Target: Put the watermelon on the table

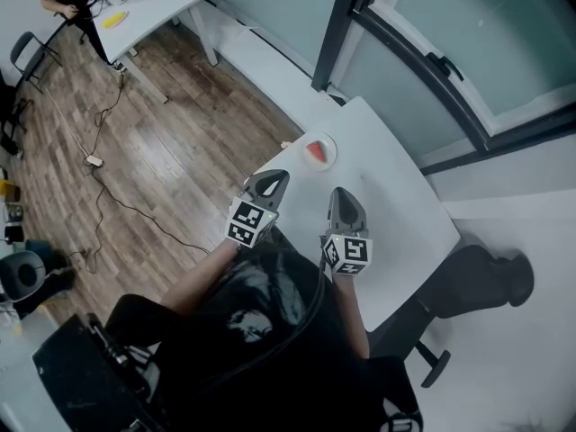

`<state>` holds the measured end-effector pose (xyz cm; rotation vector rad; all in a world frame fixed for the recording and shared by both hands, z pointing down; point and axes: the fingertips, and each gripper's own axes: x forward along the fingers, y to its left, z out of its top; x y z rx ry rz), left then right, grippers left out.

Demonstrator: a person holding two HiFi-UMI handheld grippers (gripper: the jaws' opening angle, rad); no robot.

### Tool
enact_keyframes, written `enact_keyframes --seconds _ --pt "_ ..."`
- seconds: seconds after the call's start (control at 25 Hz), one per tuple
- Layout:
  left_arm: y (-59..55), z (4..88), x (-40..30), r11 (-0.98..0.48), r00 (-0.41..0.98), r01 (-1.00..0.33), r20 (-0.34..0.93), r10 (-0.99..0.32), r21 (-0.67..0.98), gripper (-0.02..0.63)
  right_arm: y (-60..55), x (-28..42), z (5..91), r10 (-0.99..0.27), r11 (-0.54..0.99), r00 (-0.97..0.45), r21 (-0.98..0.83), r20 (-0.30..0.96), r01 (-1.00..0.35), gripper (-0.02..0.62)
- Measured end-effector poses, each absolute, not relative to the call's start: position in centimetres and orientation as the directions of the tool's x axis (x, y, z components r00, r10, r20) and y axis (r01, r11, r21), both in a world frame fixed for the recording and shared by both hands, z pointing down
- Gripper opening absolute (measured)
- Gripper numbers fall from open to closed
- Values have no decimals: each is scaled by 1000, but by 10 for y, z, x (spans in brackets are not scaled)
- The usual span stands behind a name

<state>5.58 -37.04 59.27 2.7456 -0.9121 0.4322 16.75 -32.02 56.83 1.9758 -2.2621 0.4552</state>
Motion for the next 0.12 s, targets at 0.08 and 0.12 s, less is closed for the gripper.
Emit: enact_keyframes --seconds 0.08,0.12 --pt "-369 591 54 -787 767 -607 340 -544 111 6 -319 164 568 -950 118 -157 -152 271 -981 11" --pt "-368 590 53 -789 769 -604 340 -541 111 6 -319 162 568 -949 122 -159 -151 271 -981 11"
